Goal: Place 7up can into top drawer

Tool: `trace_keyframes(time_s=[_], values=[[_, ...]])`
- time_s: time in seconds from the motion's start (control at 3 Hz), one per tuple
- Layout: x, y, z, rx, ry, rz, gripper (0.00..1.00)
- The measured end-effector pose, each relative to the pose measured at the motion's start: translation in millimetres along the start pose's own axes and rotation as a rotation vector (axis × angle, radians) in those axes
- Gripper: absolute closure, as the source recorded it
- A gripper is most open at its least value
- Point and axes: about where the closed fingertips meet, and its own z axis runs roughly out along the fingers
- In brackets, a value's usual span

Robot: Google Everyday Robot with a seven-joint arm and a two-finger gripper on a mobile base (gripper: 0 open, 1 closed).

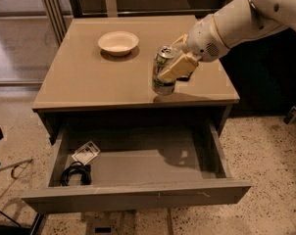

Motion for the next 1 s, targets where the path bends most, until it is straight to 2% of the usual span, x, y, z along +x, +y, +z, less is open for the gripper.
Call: trace_keyframes(time_s=[0.33,0.67,1.0], values=[[-9.0,54.8,-17.0,-0.057,-0.024,-0.001,1.00],[-5.7,60.3,-14.5,-0.067,-0.021,0.008,1.00],[-1.1,74.5,-11.3,-0.065,-0.005,-0.020,1.00]])
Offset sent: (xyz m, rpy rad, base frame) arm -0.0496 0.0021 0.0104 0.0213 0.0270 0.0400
